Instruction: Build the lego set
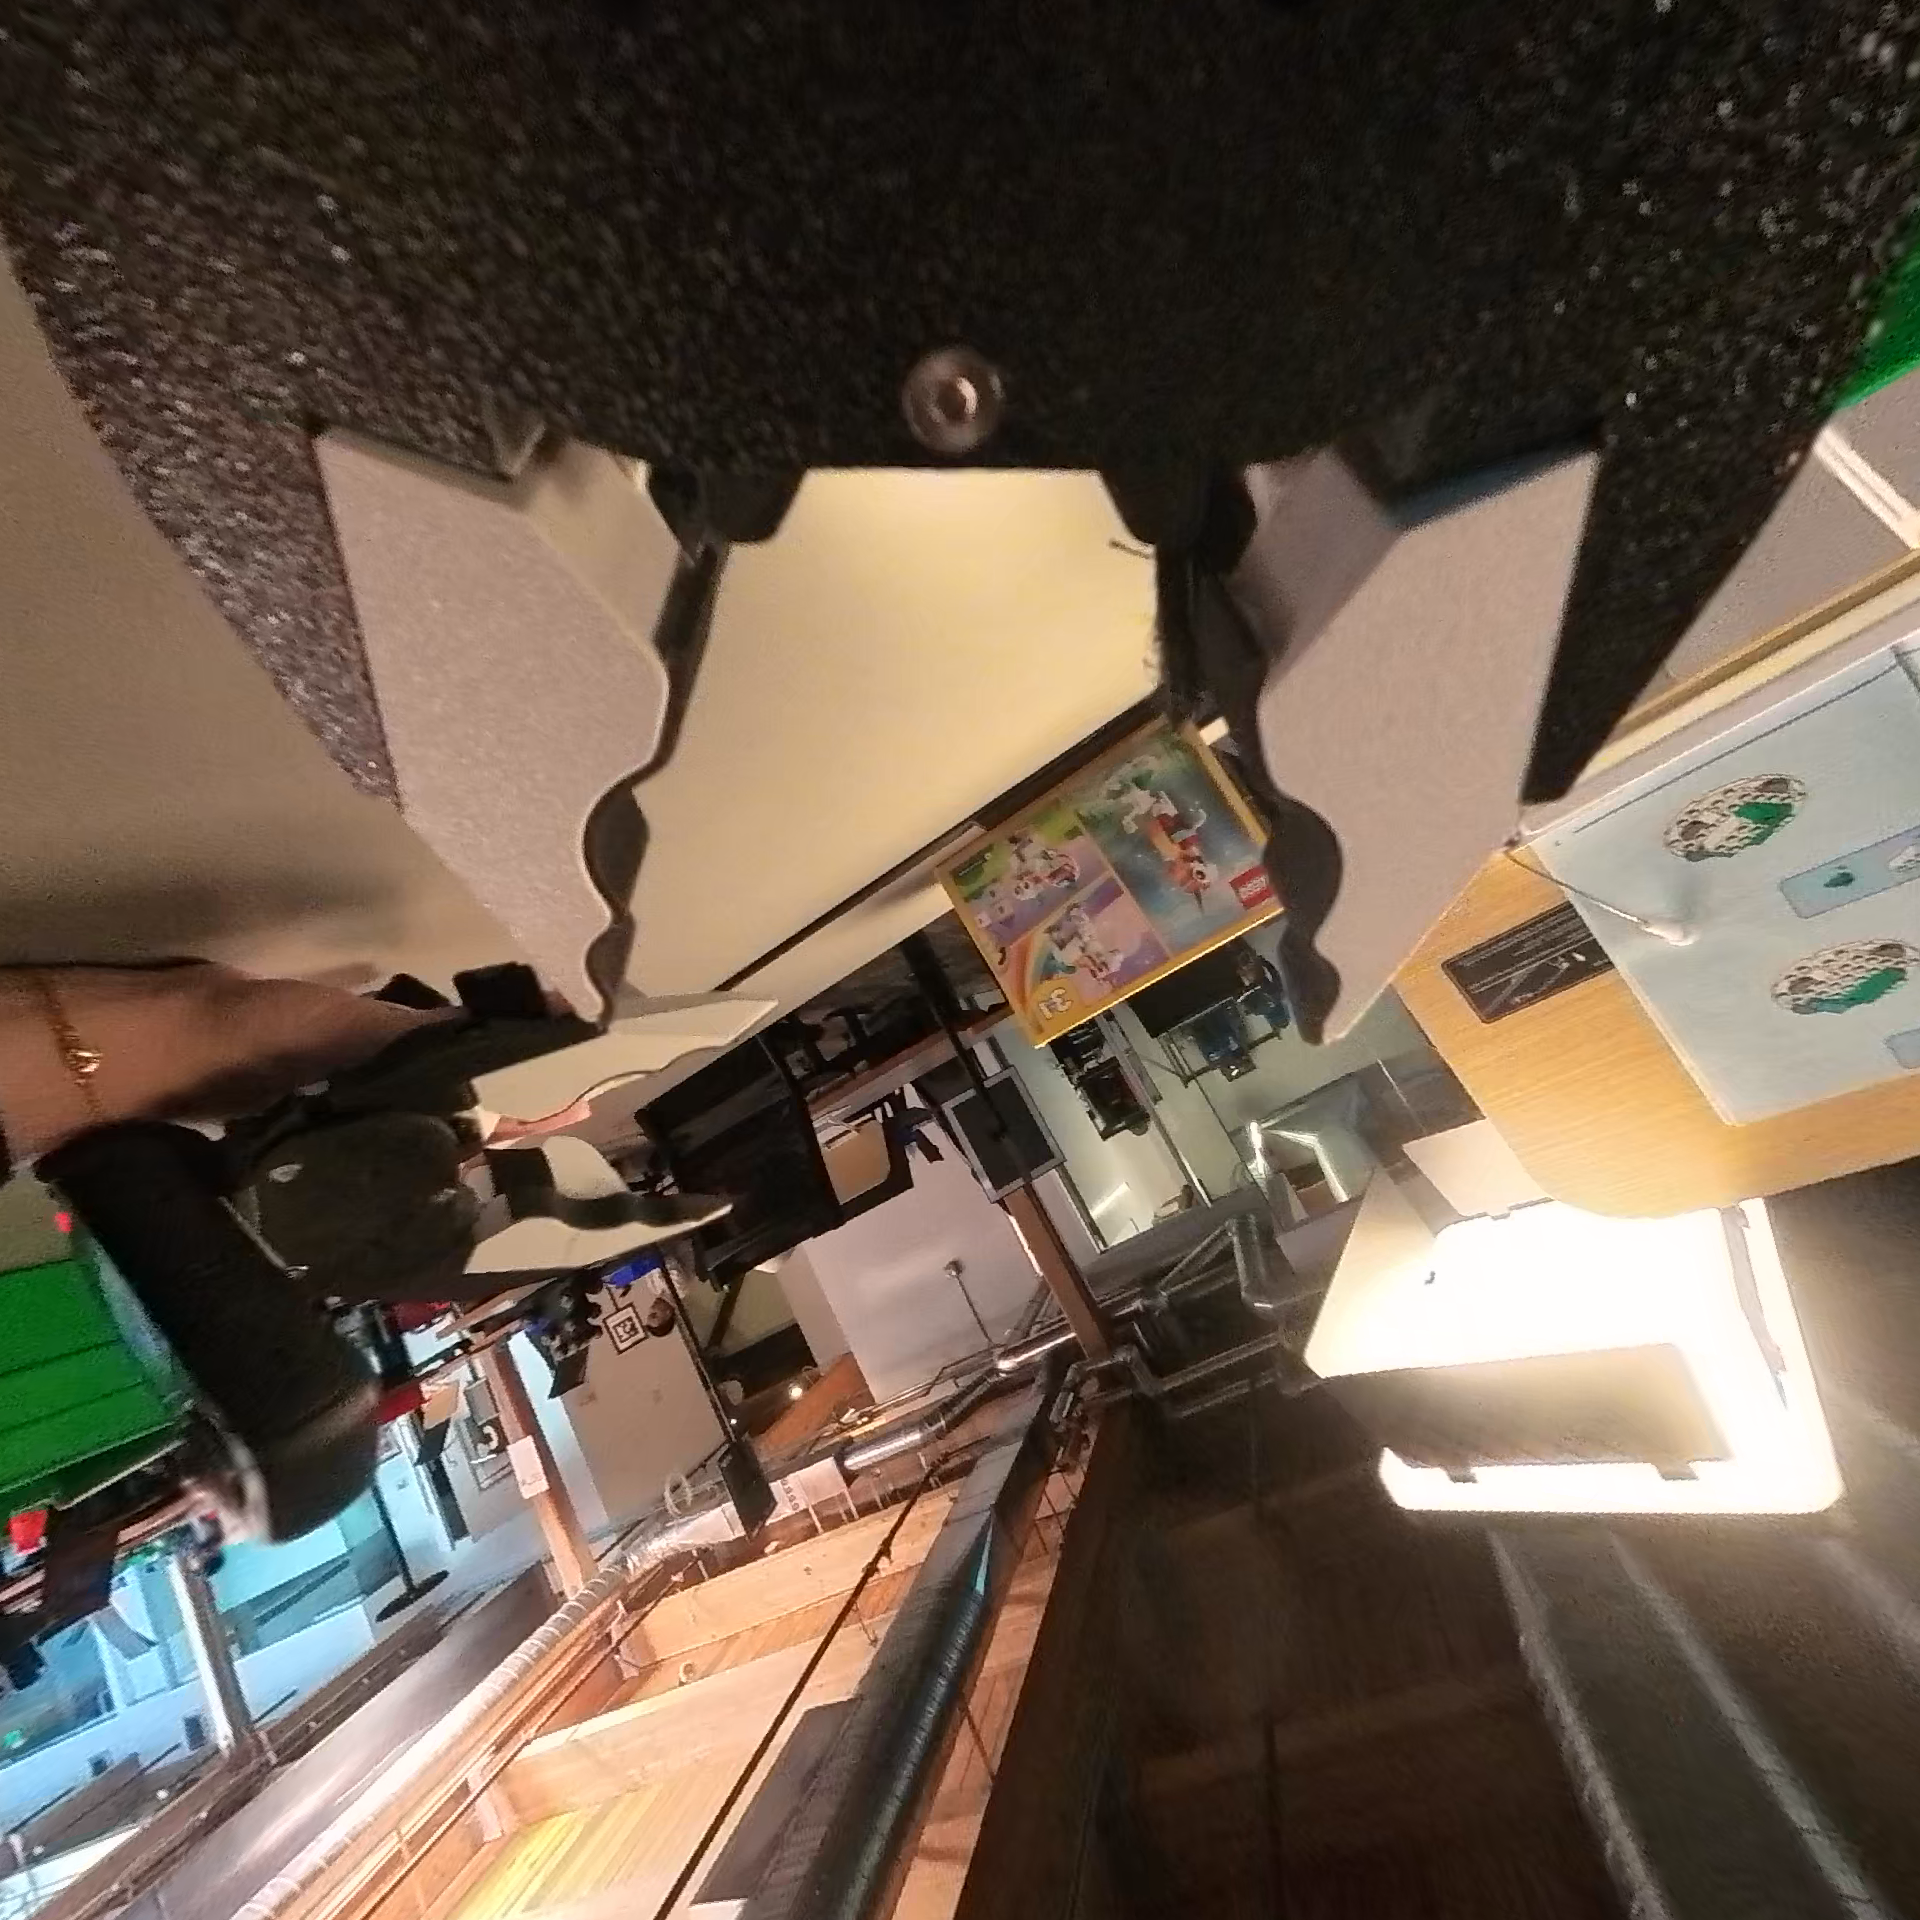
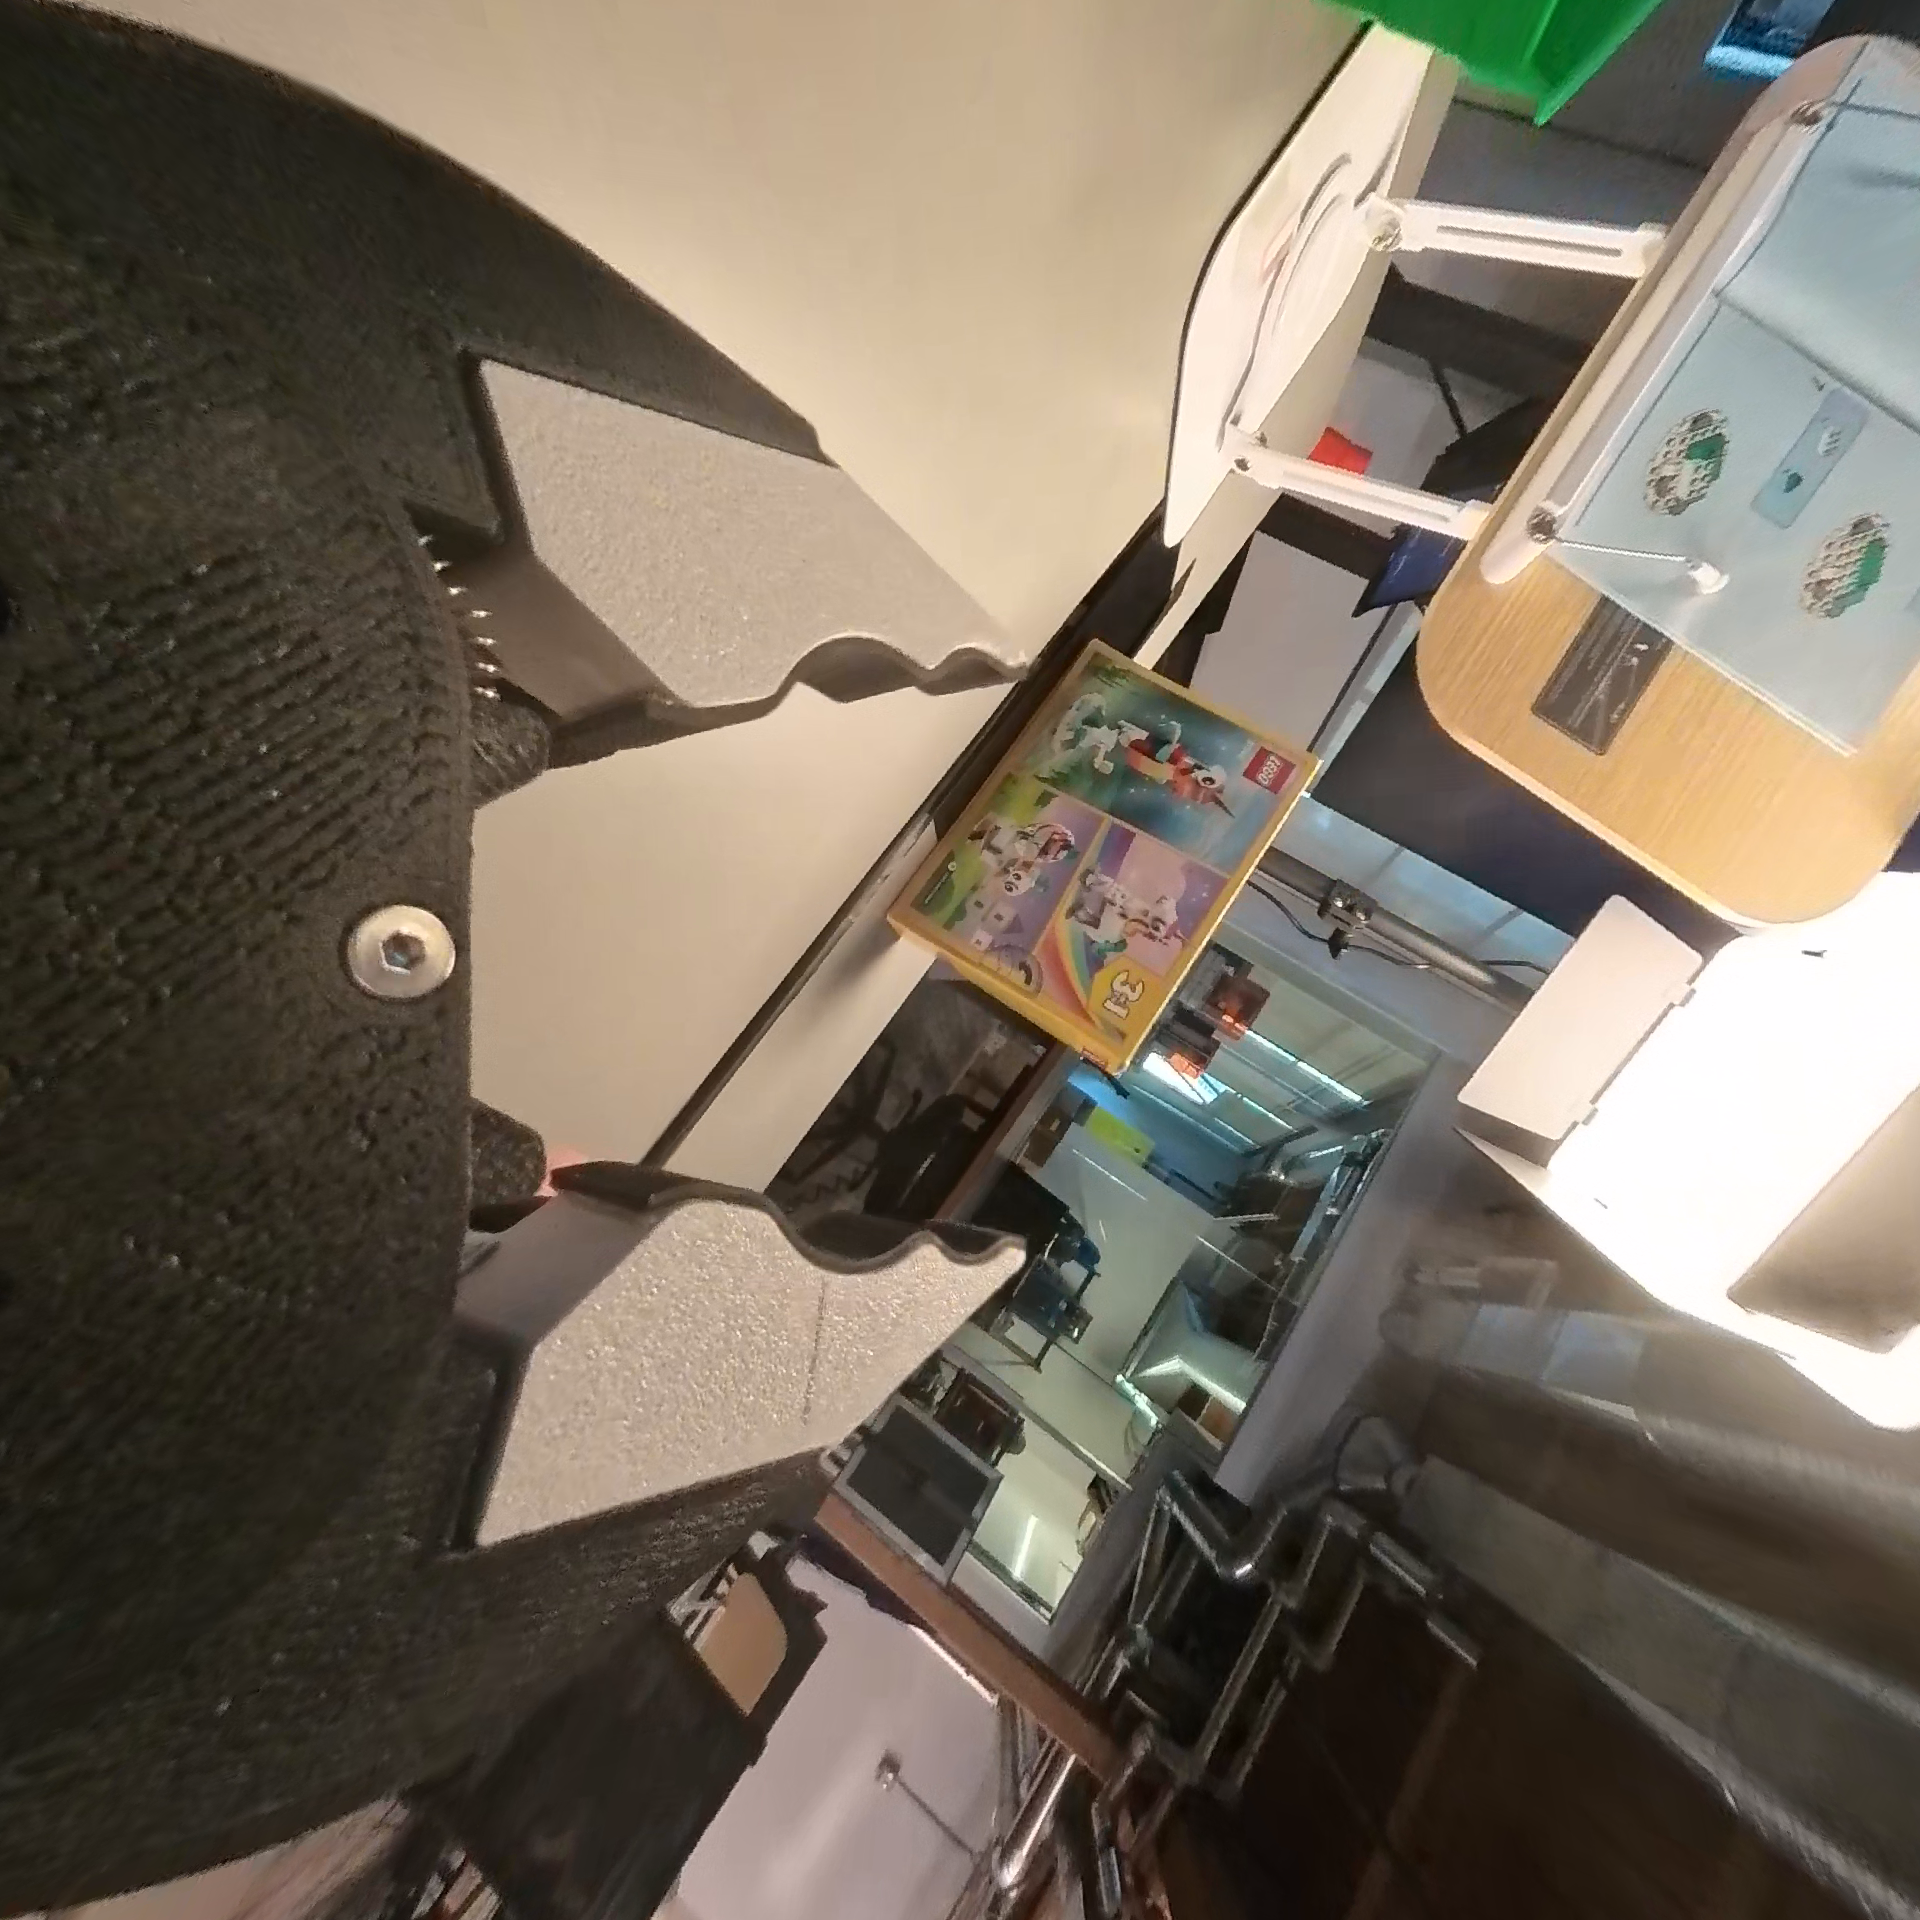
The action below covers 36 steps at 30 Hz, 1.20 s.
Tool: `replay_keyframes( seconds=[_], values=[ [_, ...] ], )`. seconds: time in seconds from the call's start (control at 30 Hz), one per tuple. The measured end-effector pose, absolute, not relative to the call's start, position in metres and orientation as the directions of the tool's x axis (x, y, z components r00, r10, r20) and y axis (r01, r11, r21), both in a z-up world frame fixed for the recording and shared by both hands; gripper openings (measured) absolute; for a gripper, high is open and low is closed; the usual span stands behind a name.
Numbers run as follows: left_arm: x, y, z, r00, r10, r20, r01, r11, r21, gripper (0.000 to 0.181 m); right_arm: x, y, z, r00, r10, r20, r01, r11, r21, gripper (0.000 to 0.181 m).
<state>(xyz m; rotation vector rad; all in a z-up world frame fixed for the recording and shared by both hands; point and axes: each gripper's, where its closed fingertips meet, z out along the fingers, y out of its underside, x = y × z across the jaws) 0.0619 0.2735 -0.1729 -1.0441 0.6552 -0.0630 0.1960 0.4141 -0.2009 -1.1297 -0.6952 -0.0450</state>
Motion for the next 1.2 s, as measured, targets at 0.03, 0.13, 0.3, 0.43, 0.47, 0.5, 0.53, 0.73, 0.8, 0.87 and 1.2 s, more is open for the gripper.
replay_keyframes(
  seconds=[0.03,0.13,0.3,0.43,0.47,0.5,0.53,0.73,0.8,0.87,1.2],
  values=[
    [0.064,0.273,-0.174,0.805,-0.355,-0.475,-0.253,0.520,-0.816,0.120,0.197,0.415,-0.202,0.789,0.299,0.537,0.382,0.445,-0.810,0.100],
    [0.070,0.271,-0.175,0.794,-0.365,-0.486,-0.255,0.526,-0.811,0.120,0.198,0.416,-0.203,0.783,0.280,0.556,0.408,0.443,-0.798,0.099],
    [0.076,0.267,-0.174,0.780,-0.374,-0.501,-0.257,0.539,-0.802,0.119,0.195,0.414,-0.203,0.773,0.286,0.567,0.413,0.452,-0.791,0.098],
    [0.074,0.268,-0.176,0.776,-0.365,-0.514,-0.275,0.538,-0.797,0.117,0.189,0.410,-0.202,0.759,0.298,0.578,0.411,0.469,-0.782,0.096],
    [0.073,0.268,-0.175,0.778,-0.368,-0.510,-0.274,0.532,-0.801,0.116,0.188,0.408,-0.202,0.755,0.301,0.582,0.410,0.476,-0.778,0.096],
    [0.072,0.268,-0.174,0.781,-0.372,-0.501,-0.269,0.523,-0.809,0.115,0.186,0.407,-0.202,0.751,0.305,0.586,0.410,0.482,-0.775,0.096],
    [0.070,0.265,-0.169,0.785,-0.372,-0.495,-0.264,0.521,-0.811,0.113,0.184,0.405,-0.201,0.745,0.307,0.592,0.411,0.488,-0.770,0.096],
    [0.018,0.231,-0.077,0.862,-0.387,-0.326,-0.141,0.436,-0.889,0.088,0.170,0.394,-0.186,0.700,0.264,0.663,0.456,0.548,-0.701,0.093],
    [-0.027,0.235,-0.047,0.899,-0.344,-0.272,-0.122,0.400,-0.908,0.083,0.153,0.391,-0.175,0.689,0.280,0.668,0.441,0.570,-0.693,0.089],
    [-0.075,0.253,-0.028,0.920,-0.312,-0.236,-0.120,0.347,-0.930,0.079,0.120,0.391,-0.161,0.658,0.342,0.671,0.398,0.599,-0.695,0.087],
    [-0.292,0.461,-0.102,0.988,0.048,-0.148,-0.135,-0.212,-0.968,0.066,-0.091,0.456,-0.116,0.442,0.587,0.678,0.402,0.546,-0.735,0.035]
  ],
)
